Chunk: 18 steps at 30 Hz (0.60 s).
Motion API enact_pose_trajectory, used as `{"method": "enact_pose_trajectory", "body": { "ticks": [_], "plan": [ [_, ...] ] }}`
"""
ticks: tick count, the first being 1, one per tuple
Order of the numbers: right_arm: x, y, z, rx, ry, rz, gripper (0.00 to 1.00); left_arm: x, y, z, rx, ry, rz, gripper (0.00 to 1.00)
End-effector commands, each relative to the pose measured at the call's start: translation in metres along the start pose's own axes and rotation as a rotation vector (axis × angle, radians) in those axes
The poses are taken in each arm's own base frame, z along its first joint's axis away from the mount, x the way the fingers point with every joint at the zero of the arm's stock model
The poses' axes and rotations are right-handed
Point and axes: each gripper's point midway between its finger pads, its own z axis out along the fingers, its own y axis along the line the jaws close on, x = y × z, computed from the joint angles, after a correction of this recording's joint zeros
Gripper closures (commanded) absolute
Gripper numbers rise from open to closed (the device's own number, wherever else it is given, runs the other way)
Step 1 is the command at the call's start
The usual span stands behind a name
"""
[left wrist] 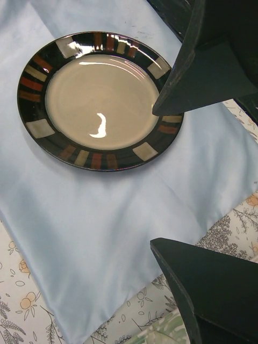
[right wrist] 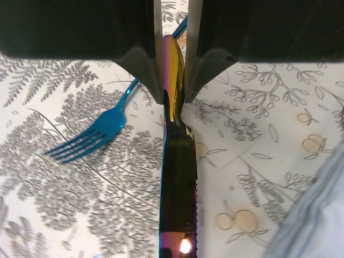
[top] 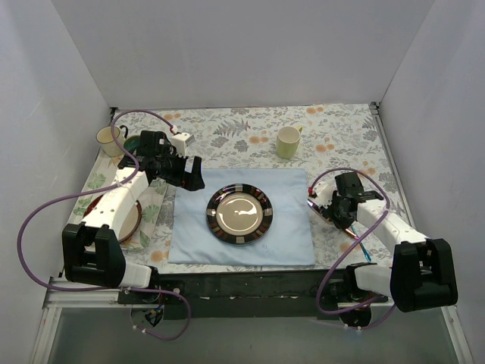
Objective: Set the dinner table for one person
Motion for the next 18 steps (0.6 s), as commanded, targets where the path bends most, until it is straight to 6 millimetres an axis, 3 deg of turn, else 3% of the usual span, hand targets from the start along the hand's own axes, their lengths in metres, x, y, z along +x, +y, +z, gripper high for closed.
{"method": "enact_pose_trajectory", "body": {
  "ticks": [1, 8, 14, 18],
  "plan": [
    [-0.023, -0.031, -0.016, 0.153, -0.08, 0.12, 0.99, -0.004, -0.003, -0.006, 0.007, -0.024, 0.019, 0.02],
    [-0.048, -0.043, -0.027, 0.18, -0.159, 0.253, 0.99, -0.005, 0.001, -0.007, -0.005, -0.027, 0.014, 0.02],
    [-0.064, -0.06, -0.058, 0.256, -0.215, 0.349, 0.99, -0.004, 0.006, -0.008, -0.018, -0.024, 0.005, 0.02],
    [-0.077, -0.069, -0.082, 0.307, -0.292, 0.523, 0.99, -0.004, 0.008, -0.008, -0.023, -0.022, -0.001, 0.02]
  ]
}}
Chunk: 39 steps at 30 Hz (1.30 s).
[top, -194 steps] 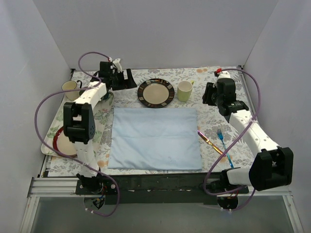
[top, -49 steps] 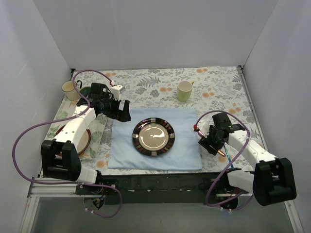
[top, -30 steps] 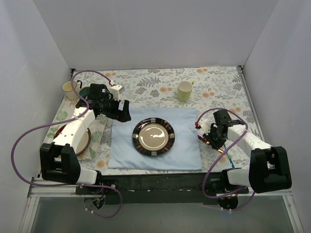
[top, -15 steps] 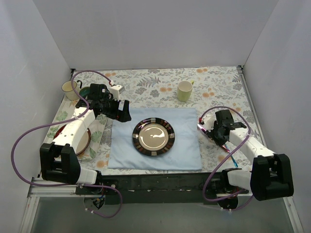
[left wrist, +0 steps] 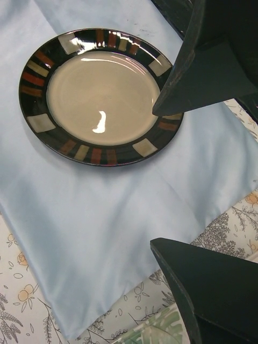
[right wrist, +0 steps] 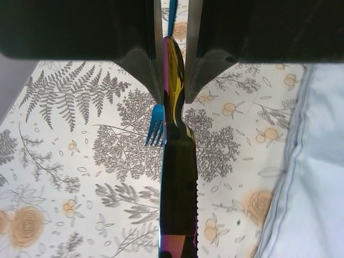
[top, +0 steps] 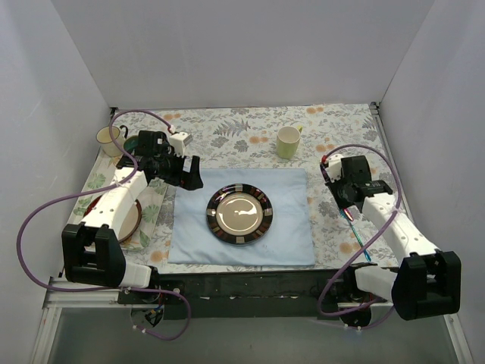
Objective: Set the dinner table for one person
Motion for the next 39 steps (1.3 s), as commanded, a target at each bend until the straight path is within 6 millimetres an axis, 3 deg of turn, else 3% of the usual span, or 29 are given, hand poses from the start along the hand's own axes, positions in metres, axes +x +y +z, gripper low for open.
{"method": "enact_pose_trajectory", "body": {
  "ticks": [1, 4, 9, 14, 21, 25, 31, 39],
  "plan": [
    [-0.041, -0.016, -0.037, 0.093, -0.141, 0.314, 0.99, -0.005, 0.002, -0.007, -0.013, -0.018, 0.012, 0.02],
    [-0.043, 0.012, -0.051, -0.005, -0.125, 0.537, 0.99, -0.005, 0.005, -0.007, -0.022, -0.021, 0.007, 0.02],
    [-0.033, 0.094, -0.044, -0.253, -0.056, 0.748, 0.99, -0.004, 0.008, -0.005, -0.028, -0.02, 0.0, 0.02],
    [-0.039, 0.142, -0.039, -0.29, -0.077, 0.775, 0.99, -0.005, 0.002, -0.008, 0.007, -0.022, 0.002, 0.02],
    [-0.012, 0.17, -0.003, -0.259, 0.082, 0.731, 0.99, -0.003, 0.004, -0.008, 0.007, -0.024, -0.001, 0.02],
    [-0.017, 0.173, 0.007, -0.257, 0.079, 0.741, 0.99, -0.004, 0.005, -0.007, 0.0, -0.025, 0.001, 0.02],
    [0.014, 0.176, 0.019, -0.19, 0.177, 0.723, 0.99, -0.006, 0.007, -0.008, -0.008, -0.031, 0.004, 0.02],
    [0.008, 0.181, 0.022, -0.093, 0.192, 0.549, 0.99, -0.005, 0.006, -0.008, -0.004, -0.028, 0.004, 0.02]
  ]
}}
